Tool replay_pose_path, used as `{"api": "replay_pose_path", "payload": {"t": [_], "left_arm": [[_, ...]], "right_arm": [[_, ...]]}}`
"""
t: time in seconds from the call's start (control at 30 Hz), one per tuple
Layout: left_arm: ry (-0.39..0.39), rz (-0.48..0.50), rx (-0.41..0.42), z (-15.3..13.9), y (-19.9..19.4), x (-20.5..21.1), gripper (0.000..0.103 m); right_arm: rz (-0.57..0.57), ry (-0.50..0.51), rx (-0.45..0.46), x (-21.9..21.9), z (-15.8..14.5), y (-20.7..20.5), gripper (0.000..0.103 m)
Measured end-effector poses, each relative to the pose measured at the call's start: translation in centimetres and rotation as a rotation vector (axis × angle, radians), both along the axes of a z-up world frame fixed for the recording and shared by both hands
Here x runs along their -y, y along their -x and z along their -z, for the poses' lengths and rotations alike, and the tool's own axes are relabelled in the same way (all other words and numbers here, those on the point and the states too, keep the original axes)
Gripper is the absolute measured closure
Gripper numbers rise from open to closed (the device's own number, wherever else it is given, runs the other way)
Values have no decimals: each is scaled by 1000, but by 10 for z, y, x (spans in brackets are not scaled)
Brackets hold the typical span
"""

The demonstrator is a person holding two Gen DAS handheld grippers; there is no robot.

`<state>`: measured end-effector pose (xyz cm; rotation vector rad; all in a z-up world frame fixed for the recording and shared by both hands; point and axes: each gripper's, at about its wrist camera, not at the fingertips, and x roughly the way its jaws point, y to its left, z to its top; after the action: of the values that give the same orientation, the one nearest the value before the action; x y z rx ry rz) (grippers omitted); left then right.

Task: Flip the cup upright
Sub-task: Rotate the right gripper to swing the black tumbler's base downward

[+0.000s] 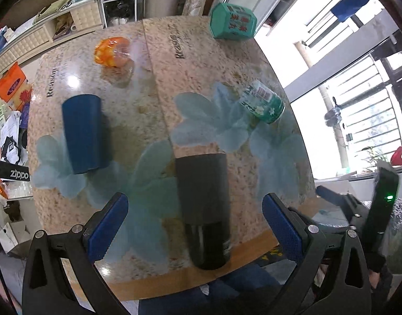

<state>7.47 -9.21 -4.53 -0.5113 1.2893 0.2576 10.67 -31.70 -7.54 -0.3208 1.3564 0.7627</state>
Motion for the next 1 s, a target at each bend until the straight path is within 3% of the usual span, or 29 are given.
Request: {"api": "replay_pose_path", "payload": {"t": [0.43,1.0], "left_arm": [[-31,-45,-140,66,-37,33,0],[53,-97,-295,140,-64,5,0]], "right_arm": [[-85,-37,-51,29,7,-44,0],[-146,-22,-101,20,33,-61,0]]}}
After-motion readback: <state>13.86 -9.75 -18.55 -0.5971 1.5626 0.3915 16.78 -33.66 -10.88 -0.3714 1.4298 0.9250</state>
